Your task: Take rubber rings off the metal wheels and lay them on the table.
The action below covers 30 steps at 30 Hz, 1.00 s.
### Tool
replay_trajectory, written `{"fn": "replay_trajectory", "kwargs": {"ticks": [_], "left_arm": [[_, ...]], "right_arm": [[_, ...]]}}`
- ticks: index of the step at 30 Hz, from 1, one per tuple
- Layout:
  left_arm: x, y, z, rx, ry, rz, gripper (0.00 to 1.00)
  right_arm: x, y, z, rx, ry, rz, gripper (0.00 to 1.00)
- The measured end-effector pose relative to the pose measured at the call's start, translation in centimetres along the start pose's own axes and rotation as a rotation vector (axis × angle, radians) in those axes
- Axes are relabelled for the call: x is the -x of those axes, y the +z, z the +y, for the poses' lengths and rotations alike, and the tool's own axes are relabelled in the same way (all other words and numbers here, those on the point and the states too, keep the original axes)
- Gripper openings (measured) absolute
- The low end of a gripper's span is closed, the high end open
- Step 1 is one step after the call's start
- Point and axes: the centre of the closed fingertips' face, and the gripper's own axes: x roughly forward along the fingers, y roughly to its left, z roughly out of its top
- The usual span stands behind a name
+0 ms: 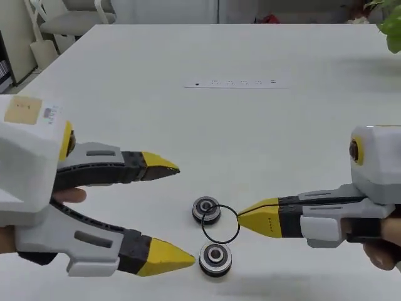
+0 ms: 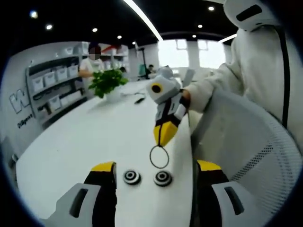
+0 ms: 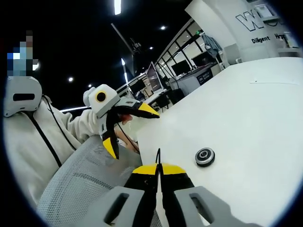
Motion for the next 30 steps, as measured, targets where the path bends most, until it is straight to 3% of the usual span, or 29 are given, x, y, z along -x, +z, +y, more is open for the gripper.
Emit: {"fn": "replay_trajectory", "kwargs": {"ticks": [4,9,18,30], "left_arm": [[1.4,0.2,0.4,-0.016,0.031,-0.001,0.73],[3.3,0.0,1.6,0.017,0.093,-0.022,0.76],[5.8,-2.1,2.3,0.051,0.16,-0.015,0.81],[7.4,-4.5,2.2,0.111,0.198,-0.009,0.98]], "right_arm": [[0.3,0.5,0.7,0.012,0.0,0.0,0.0],[0.4,1.2,1.7,0.039,0.0,0.003,0.0],[0.0,2.6,3.7,0.084,0.014,0.018,0.0],[-1.6,3.3,4.9,0.12,0.034,0.07,0.0]]}}
